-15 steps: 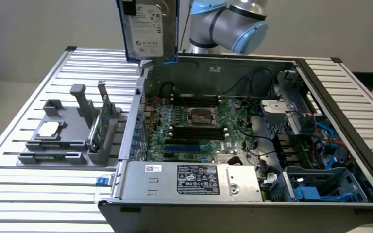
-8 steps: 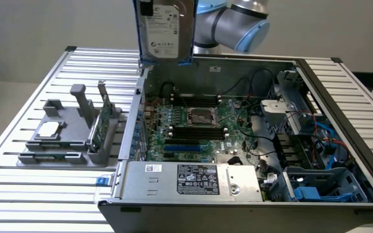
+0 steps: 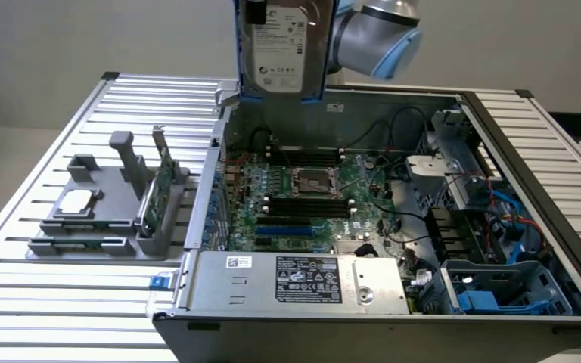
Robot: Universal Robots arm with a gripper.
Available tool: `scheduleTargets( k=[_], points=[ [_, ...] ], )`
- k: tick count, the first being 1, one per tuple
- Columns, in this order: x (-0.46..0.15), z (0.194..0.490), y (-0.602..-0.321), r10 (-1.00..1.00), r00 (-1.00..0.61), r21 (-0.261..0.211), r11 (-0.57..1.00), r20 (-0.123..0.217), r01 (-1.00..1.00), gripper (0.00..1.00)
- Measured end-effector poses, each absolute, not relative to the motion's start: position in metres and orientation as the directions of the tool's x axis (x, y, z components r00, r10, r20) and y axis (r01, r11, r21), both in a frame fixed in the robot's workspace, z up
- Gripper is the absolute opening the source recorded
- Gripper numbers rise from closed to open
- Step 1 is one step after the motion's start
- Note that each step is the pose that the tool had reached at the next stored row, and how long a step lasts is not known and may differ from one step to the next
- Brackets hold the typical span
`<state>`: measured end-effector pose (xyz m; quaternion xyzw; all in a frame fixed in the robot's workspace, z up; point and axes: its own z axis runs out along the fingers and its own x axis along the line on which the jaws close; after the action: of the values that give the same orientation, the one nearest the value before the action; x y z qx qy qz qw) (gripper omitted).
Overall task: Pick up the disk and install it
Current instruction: 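Pick up the disk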
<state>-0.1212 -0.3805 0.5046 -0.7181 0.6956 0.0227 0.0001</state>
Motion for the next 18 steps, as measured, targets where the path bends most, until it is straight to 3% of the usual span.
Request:
scheduleTargets(
  k=[18],
  points=[
    [-0.087, 0.513, -0.431, -0.999, 0.031, 0.041, -0.032, -0.033, -0.999, 0.33]
  ],
)
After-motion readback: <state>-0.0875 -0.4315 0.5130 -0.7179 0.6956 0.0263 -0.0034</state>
